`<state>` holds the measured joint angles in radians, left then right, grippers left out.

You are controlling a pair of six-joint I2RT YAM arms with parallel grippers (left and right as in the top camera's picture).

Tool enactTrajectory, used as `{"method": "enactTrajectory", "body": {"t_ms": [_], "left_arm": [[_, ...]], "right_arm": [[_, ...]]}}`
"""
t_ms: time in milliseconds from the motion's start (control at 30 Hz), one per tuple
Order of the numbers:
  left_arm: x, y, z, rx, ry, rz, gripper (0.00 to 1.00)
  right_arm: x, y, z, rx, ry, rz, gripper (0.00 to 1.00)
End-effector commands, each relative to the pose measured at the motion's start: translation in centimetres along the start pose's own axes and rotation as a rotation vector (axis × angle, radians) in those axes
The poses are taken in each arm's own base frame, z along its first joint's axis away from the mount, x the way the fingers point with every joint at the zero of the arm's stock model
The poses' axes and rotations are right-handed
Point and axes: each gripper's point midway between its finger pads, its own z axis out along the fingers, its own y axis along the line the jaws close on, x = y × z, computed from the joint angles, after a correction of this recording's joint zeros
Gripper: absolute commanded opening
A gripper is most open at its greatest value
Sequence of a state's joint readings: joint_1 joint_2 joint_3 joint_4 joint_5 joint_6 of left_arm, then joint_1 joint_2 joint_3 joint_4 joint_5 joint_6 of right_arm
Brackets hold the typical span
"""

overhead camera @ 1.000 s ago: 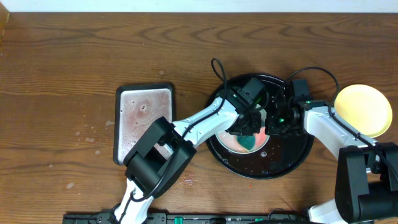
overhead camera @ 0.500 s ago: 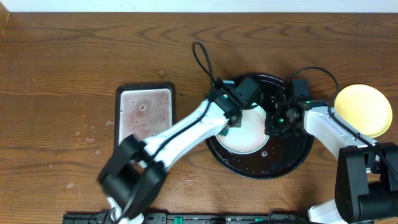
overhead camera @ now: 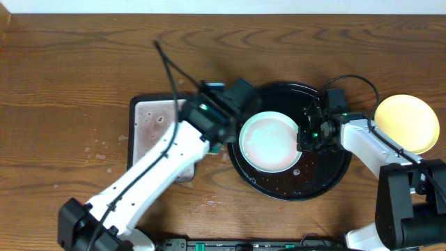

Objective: Clean dirty plates on tray and stack at the side
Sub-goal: 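Return the sponge to the soapy tray with the left gripper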

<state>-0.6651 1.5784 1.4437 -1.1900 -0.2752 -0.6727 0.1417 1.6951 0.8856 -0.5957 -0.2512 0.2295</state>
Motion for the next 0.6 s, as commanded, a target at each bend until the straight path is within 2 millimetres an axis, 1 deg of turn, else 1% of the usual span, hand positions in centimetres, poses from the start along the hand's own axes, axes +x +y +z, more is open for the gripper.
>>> {"method": "enactTrajectory", "body": {"t_ms": [0,67,100,133,167,233,267,300,333,367,433,500,567], "left_arm": [[-0.4,5.4,1.8,-0.14,0.036,-0.08,0.08],[0.7,8.1,3.9,-0.186,0.112,-0.147,0.08],[1.1,8.6,4.6,-0.187,0.137,-0.17,0.08],[1.7,9.0,5.8,-0.159,0.179,-0.194,0.08],[2.1,8.9,6.8,-0.114,0.213,-0.202,0.08],[2.5,7.9,9.0,0.035,0.266,-0.207,0.08],[2.6,7.8,9.5,0.071,0.275,-0.22,0.09],[2.7,7.9,10.0,0.091,0.281,-0.237,0.14],[2.7,8.4,10.4,0.092,0.284,-0.26,0.17],[2.7,8.9,10.6,0.089,0.285,-0.275,0.23],[2.6,9.3,10.7,0.093,0.287,-0.28,0.33],[2.5,9.4,10.6,0.101,0.285,-0.276,0.38],[2.5,9.5,10.2,0.106,0.277,-0.274,0.41]], "right_arm": [[0.0,-1.4,0.7,0.067,-0.001,-0.023,0.01],[0.0,-0.9,0.8,0.036,0.002,-0.024,0.01],[0.0,-0.8,0.8,0.028,0.003,-0.024,0.01],[0.0,-0.5,0.7,0.015,0.003,-0.024,0.01],[0.0,-0.4,0.6,0.012,0.003,-0.024,0.01],[-0.1,-0.4,0.0,0.014,-0.011,-0.028,0.01],[-0.2,-0.2,-0.3,0.012,-0.022,-0.03,0.01],[-0.5,-0.1,-0.8,0.012,-0.039,-0.034,0.01],[-0.7,-0.1,-1.4,0.017,-0.061,-0.039,0.01],[-1.0,-0.1,-2.1,0.034,-0.086,-0.045,0.01],[-1.5,-0.4,-3.5,0.083,-0.136,-0.063,0.01],[-1.8,-0.6,-5.2,0.163,-0.197,-0.085,0.01],[-2.0,-0.8,-6.8,0.244,-0.257,-0.092,0.01]]}}
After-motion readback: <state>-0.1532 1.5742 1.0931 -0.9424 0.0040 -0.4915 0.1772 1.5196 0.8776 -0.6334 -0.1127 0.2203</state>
